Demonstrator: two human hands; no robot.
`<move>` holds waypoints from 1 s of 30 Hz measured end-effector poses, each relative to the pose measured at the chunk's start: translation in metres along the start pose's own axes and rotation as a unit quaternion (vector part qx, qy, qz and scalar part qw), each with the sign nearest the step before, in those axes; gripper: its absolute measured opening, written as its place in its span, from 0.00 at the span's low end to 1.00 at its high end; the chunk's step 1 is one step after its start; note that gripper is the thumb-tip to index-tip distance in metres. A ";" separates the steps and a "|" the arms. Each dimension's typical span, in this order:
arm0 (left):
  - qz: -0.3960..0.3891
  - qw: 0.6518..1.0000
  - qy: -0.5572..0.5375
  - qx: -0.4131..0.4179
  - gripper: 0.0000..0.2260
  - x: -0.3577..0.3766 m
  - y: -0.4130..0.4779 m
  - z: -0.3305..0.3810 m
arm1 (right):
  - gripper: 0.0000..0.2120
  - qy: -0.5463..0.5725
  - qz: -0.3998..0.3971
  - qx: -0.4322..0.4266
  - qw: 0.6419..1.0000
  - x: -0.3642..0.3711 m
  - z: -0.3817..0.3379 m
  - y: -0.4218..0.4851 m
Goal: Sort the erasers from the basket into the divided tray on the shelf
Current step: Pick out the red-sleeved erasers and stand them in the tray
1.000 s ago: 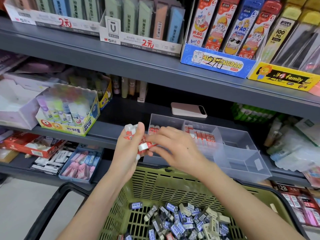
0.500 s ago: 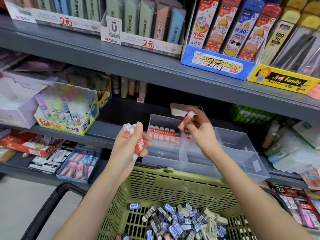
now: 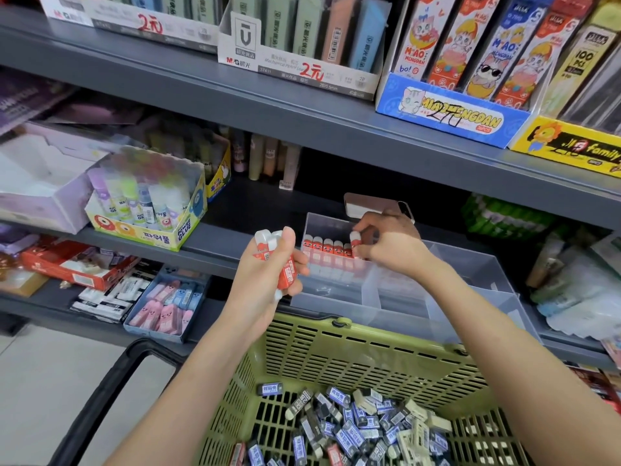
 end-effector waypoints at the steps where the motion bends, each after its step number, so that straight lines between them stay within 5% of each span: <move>1: 0.000 1.000 0.001 -0.002 0.17 0.000 0.000 0.000 | 0.10 -0.016 -0.003 0.008 1.000 -0.001 0.002 0.002; 9: -0.001 1.000 -0.003 -0.012 0.19 0.000 0.001 -0.001 | 0.14 -0.284 -0.066 -0.084 0.953 0.006 0.000 0.004; 13: -0.009 0.999 -0.014 -0.029 0.24 -0.001 0.001 -0.002 | 0.16 -0.310 -0.039 -0.079 0.947 0.003 -0.012 -0.002; 16: -0.024 0.999 -0.025 -0.032 0.27 0.000 0.003 -0.003 | 0.13 -0.092 0.073 -0.094 0.989 -0.014 -0.035 -0.018; 18: -0.040 0.999 -0.024 -0.026 0.26 0.002 0.003 -0.004 | 0.14 0.119 0.037 -0.121 0.985 -0.015 -0.056 -0.028; 21: -0.061 0.998 -0.023 -0.008 0.23 0.005 0.003 -0.003 | 0.19 0.198 -0.033 -0.147 0.969 -0.006 -0.085 -0.036; 24: -0.081 0.996 -0.020 0.007 0.22 0.005 0.001 -0.002 | 0.12 0.226 -0.039 -0.146 0.962 0.001 -0.098 -0.037; 26: -0.079 0.997 -0.024 0.003 0.23 0.004 0.002 -0.003 | 0.05 0.318 -0.044 -0.129 0.938 0.002 -0.099 -0.037; 30: 0.014 0.997 -0.054 -0.048 0.25 -0.006 0.007 -0.006 | 0.07 0.525 0.035 0.017 0.850 -0.007 -0.066 -0.021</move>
Point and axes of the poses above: each hand's wrist, its own y-axis towards the middle knuckle, its own x-axis out of the palm, z = x × y, the point moved 5 cm from there along y, towards the middle knuckle, and after that the axes turned 7 degrees about y, right-handed, at the moved point
